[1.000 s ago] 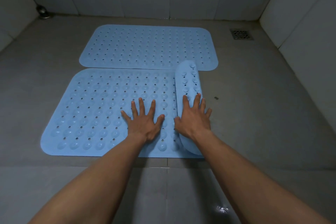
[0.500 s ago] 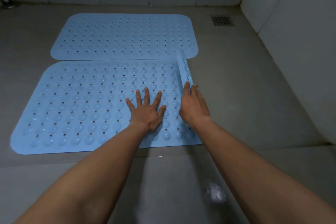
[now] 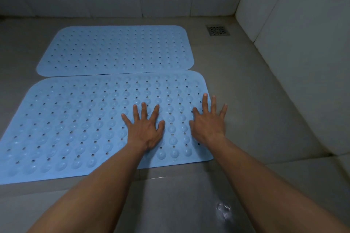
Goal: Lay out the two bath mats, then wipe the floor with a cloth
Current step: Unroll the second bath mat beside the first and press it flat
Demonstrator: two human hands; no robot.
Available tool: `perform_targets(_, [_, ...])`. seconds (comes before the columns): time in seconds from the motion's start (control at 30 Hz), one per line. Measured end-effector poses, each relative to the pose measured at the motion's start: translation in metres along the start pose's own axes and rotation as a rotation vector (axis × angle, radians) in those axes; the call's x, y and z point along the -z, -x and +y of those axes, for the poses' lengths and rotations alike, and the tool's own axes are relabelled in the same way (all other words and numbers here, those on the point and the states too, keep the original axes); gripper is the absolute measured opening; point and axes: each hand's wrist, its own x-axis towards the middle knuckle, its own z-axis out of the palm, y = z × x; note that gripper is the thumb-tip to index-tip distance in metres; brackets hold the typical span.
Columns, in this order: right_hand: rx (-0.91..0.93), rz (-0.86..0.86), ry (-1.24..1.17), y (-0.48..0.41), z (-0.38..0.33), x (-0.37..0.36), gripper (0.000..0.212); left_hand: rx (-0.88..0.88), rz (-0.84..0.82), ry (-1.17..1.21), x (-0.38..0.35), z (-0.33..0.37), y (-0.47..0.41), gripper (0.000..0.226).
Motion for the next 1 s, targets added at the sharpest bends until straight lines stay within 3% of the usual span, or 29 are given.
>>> perform_targets(0.13, [0.019, -0.096, -0.123, 0.001, -0.006, -0.007, 0.066, 0.013, 0.032, 0.053, 0.008, -0.01, 0.0, 0.069])
perform_targets(0.23, [0.049, -0.155, -0.21, 0.0, -0.013, -0.012, 0.071, 0.151, 0.058, 0.086, 0.011, -0.026, 0.0, 0.078])
perform_targets(0.37, [0.043, -0.222, -0.278, -0.002, -0.025, -0.019, 0.097, 0.284, -0.005, 0.078, 0.009, -0.055, 0.002, 0.087])
perform_targets(1.0, [0.028, -0.147, -0.263, -0.005, -0.04, -0.032, 0.114, 0.272, -0.035, 0.101, 0.013, -0.078, 0.006, 0.08])
